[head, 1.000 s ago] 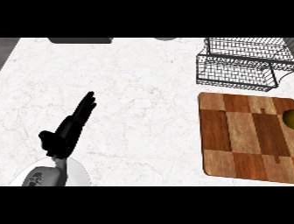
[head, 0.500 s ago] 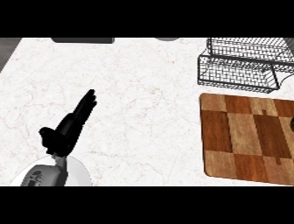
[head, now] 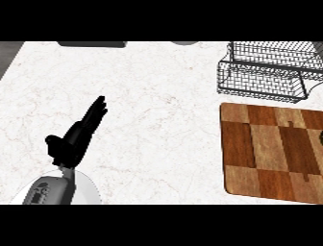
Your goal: Pick the sweet potato from the cutting board and place it in the tiered basket
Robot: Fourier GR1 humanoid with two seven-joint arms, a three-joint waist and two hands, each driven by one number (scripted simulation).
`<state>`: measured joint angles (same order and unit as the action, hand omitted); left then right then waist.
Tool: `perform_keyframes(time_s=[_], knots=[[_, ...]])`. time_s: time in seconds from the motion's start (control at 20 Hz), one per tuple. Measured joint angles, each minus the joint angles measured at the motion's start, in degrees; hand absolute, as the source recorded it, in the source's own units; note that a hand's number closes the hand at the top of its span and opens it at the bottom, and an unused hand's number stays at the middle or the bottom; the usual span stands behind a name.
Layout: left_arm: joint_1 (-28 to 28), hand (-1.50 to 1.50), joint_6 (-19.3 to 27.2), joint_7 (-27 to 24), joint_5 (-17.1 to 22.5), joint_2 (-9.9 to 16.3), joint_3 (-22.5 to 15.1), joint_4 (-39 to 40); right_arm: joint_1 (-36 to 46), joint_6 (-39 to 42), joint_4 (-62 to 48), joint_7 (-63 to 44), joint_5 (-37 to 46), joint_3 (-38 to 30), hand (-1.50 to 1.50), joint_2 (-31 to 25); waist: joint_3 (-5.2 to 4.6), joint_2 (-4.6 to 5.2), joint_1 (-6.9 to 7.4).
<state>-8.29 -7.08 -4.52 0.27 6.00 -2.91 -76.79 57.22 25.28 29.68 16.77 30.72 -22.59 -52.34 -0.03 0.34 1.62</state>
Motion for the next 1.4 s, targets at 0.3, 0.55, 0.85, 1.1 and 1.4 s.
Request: perform_keyframes(time_s=[0.3, 0.55, 0.85, 1.1, 1.4], knots=[[0.0, 0.0, -0.2, 0.1, -0.4, -0.5, -0.4, -0.3, 8.4, -1.7, -2.0, -7.7, 1.0, 2.1, 1.5, 6.0, 0.0, 0.04, 0.18], [0.7, 0.0, 0.2, -0.6, -1.0, -0.8, -0.6, -0.2, 12.3, -3.5, -4.6, -9.7, 3.0, 4.6, 1.5, 10.7, 0.0, 0.17, 0.38], [1.1, 0.0, -0.1, -0.8, -1.1, -1.2, -0.9, -0.5, 14.8, -7.6, -8.7, -10.0, 4.7, 5.9, 1.5, 15.7, 0.04, 0.39, 0.71], [0.1, 0.0, -0.2, -0.6, -1.2, -0.8, -0.3, -0.3, 16.3, -10.2, -11.8, -10.1, 4.9, 5.7, 1.5, 19.5, 0.06, 0.51, 0.83], [-0.7, 0.0, -0.1, 0.0, -1.1, -1.2, -0.1, -0.1, 18.4, -9.0, -14.8, -11.7, 2.7, 3.7, 1.5, 22.0, 0.06, 0.48, 0.7]])
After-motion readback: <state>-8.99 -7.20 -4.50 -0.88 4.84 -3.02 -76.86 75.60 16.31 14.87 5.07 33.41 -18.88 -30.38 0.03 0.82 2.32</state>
